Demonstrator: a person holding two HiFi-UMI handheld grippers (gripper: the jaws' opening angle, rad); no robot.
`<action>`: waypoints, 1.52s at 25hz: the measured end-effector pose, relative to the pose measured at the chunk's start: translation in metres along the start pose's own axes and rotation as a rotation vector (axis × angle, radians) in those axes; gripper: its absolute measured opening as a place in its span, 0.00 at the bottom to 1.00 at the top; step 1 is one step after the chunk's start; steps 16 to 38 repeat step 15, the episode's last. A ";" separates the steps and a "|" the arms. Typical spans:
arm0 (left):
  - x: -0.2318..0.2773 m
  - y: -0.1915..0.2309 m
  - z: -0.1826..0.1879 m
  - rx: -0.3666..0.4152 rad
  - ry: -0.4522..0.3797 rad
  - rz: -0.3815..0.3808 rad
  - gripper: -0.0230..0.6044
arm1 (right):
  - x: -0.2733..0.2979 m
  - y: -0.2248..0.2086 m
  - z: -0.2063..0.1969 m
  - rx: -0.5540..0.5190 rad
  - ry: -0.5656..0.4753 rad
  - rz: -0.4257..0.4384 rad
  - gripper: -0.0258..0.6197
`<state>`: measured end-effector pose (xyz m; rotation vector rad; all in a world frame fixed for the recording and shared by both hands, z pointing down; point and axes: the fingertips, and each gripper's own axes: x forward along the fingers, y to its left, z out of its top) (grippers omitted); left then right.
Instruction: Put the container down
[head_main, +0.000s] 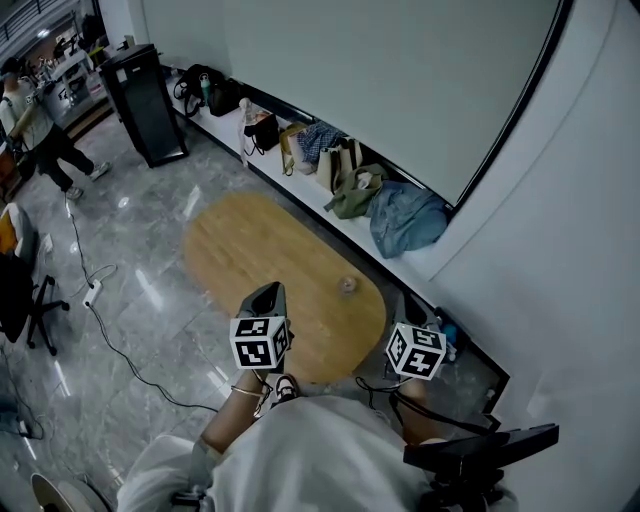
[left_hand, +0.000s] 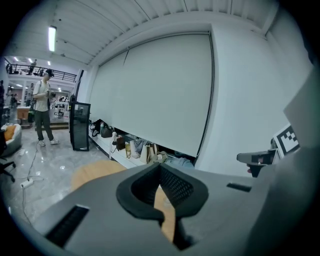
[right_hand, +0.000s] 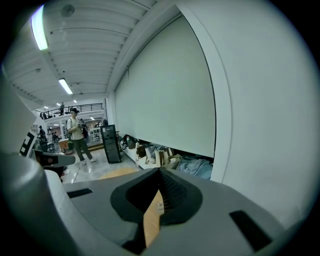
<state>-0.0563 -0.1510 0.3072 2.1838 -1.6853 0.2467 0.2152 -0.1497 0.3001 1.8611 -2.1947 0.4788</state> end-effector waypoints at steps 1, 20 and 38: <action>-0.001 0.000 0.001 -0.011 -0.003 0.000 0.05 | 0.001 0.001 0.000 -0.001 0.001 0.005 0.08; -0.008 -0.003 0.010 0.005 -0.018 0.003 0.05 | -0.005 0.007 0.008 -0.024 -0.010 0.020 0.08; -0.008 -0.003 0.010 0.005 -0.018 0.003 0.05 | -0.005 0.007 0.008 -0.024 -0.010 0.020 0.08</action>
